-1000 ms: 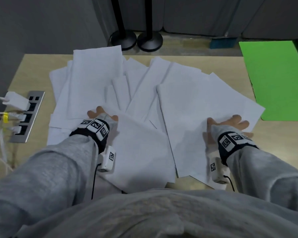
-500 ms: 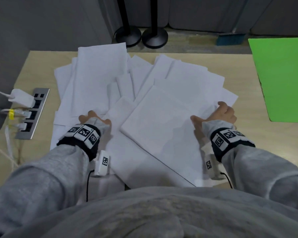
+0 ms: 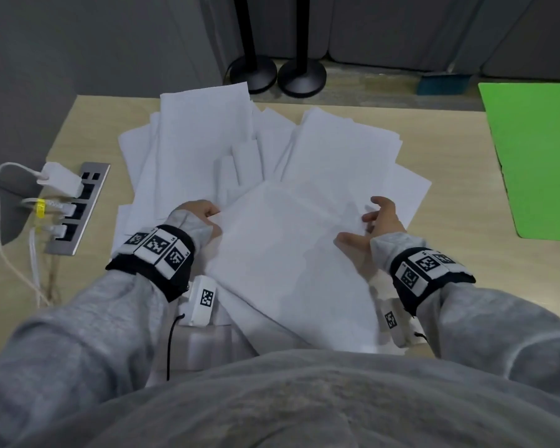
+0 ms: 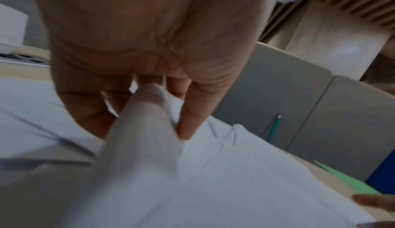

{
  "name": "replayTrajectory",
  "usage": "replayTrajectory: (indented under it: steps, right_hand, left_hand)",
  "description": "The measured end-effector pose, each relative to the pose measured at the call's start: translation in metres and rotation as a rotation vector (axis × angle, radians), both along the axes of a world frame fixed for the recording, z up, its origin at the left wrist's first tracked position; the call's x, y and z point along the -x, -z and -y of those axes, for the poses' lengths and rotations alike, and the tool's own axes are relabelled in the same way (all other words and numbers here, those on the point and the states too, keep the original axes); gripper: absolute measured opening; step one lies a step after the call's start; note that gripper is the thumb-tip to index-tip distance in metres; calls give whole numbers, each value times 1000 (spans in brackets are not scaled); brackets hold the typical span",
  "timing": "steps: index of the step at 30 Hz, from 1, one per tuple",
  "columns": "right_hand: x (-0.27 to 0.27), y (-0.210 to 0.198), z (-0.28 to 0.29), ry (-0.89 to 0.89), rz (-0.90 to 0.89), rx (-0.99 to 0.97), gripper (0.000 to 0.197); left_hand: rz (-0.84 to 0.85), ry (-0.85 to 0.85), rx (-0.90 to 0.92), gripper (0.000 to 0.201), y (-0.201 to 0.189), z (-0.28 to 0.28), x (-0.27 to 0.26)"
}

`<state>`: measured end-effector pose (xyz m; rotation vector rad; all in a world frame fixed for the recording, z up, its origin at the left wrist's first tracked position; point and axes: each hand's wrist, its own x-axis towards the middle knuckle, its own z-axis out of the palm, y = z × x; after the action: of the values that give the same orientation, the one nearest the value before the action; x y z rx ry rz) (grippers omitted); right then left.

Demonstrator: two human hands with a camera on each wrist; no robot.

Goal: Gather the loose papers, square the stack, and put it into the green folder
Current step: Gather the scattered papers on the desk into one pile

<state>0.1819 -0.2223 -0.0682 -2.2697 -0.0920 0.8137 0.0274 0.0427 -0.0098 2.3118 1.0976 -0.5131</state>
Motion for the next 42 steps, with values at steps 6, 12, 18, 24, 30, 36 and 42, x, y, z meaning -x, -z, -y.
replayTrajectory:
  steps: [6,12,18,24,30,36,42]
  right_hand:
    - [6,-13,-6,-299,-72,268,73]
    - [-3,-16,-1,-158,-5,331,38]
    - [-1,-19,4,101,59,471,47]
    - [5,-16,-8,104,-66,409,74]
    - [-9,-9,-6,161,-23,235,40]
    - [-32,-7,2,216,43,423,37]
    - [-44,-11,-13,322,185,472,34]
  left_hand:
    - [322,92,261,22,-3,6,-25]
    - [310,-108,67,36,10,13,-48]
    - [15,-346,103,61,28,18,-42]
    - [-122,-220,49,67,27,38,-38]
    - [-133,-179,83,47,30,31,-26]
    - [-59,-262,53,46,27,19,-26]
    - [-44,-230,109,49,31,21,-41]
